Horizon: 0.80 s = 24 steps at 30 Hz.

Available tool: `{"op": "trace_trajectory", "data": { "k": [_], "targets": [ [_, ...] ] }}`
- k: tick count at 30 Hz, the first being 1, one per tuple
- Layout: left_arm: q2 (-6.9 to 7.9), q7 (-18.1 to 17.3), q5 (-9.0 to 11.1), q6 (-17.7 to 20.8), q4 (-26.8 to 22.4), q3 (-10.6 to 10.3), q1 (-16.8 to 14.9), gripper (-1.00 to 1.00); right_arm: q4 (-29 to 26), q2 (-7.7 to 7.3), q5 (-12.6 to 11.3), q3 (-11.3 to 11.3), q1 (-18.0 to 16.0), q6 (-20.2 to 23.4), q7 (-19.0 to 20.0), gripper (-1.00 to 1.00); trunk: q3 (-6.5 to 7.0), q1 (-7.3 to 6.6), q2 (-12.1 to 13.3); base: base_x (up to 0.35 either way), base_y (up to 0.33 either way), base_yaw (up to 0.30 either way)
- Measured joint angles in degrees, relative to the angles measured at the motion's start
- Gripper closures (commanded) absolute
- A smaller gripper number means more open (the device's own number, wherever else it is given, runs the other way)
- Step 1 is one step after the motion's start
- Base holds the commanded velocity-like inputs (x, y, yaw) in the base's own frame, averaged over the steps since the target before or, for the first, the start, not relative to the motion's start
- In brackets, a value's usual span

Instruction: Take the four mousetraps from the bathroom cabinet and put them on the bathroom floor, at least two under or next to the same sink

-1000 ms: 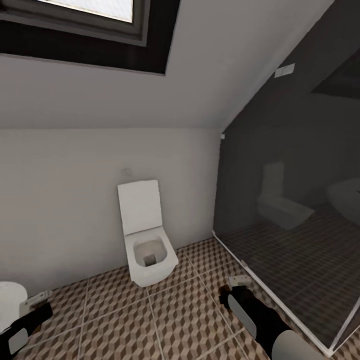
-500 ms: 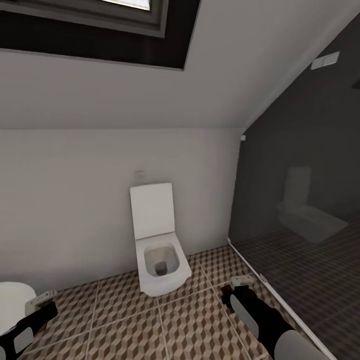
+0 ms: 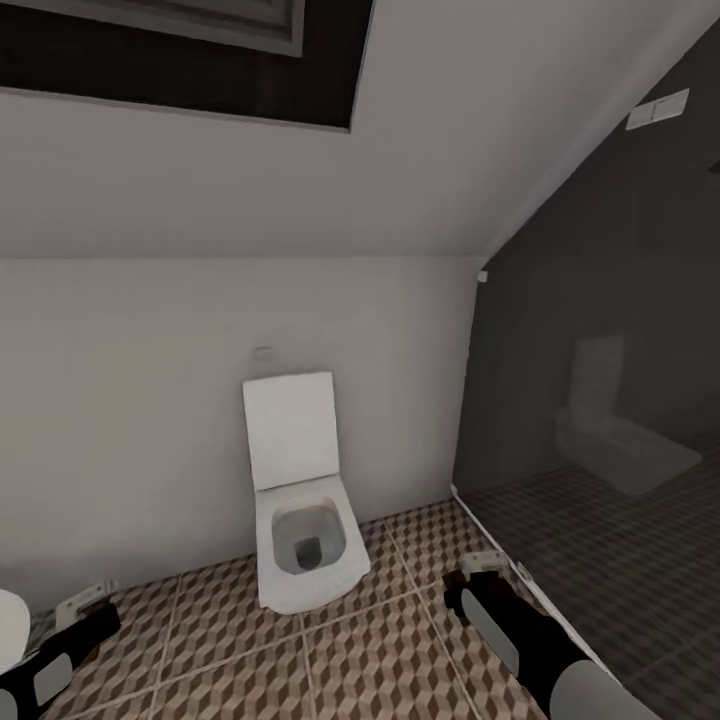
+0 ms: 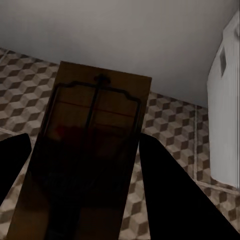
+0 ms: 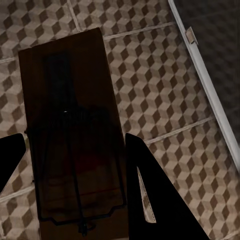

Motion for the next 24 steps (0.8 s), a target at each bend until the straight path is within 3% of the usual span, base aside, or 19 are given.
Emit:
{"op": "trace_trajectory", "data": {
  "k": [16, 24],
  "targets": [
    [0.02, 0.0, 0.13, -0.03, 0.0, 0.0, 0.0, 1.0, -0.01, -0.13, 0.0, 0.0, 0.0, 0.0, 0.08, 1.0, 0.0, 0.0, 0.0, 0.245, -0.178, 0.004],
    [0.05, 0.01, 0.26, -0.04, 0.19, 0.06, 0.01, 1.0, 0.03, -0.15, -0.01, 0.02, -0.01, -0.02, 0.09, 1.0, 0.0, 0.0, 0.0, 0.227, -0.162, 0.212]
  ]
}}
